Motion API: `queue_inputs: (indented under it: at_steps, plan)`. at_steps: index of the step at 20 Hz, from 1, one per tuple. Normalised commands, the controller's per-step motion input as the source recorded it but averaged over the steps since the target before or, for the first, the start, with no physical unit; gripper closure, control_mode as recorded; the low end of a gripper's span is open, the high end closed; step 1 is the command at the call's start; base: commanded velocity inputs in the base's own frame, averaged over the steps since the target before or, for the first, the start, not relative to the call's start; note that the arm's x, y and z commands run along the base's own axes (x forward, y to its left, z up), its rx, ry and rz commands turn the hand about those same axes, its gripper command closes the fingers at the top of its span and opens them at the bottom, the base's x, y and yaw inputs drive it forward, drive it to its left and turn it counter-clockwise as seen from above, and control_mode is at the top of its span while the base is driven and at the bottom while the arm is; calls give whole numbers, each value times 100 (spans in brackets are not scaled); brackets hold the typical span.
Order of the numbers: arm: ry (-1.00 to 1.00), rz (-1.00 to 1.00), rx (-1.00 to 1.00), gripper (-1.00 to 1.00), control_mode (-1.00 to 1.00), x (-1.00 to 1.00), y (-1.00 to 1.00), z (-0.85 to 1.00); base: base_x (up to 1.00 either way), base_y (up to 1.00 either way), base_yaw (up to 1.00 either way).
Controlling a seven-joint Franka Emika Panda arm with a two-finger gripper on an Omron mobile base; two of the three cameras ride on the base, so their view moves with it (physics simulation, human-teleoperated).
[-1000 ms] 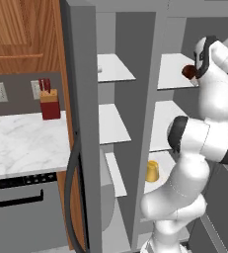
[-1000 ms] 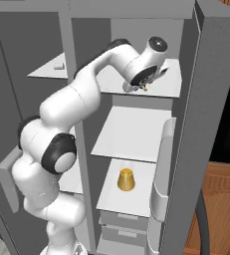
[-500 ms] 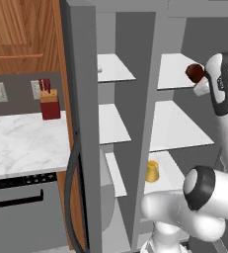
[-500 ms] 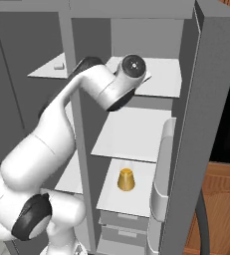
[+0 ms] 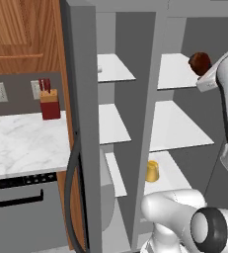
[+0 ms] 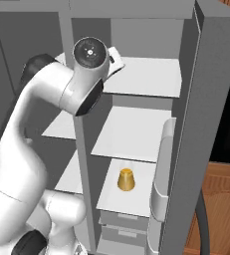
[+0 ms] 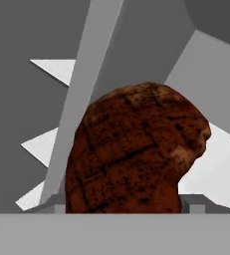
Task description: There's a steak in the fridge that needs to be moved to the freezer for freezing. Pick up the steak from the fridge, place it on any shelf in the freezer, and close the fridge and freezer doors when done.
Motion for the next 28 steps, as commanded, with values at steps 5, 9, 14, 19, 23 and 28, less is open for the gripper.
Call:
queue_inputs:
  at_steps: [5,9,14,19,23,28]
  plan:
    - [0,-5,14,100,-100,-100,78,10,0,0,0]
    - [0,-5,18,100,-100,-100,85,4,0,0,0]
    - [0,-1,15,100,-100,-32,100,0,0,0,0]
    - [1,0,11,100,-100,15,83,0,0,0,0]
    - [4,1,5,100,-100,58,21,1,0,0,0]
    - [2,5,3,100,-100,60,0,0,0,0,0]
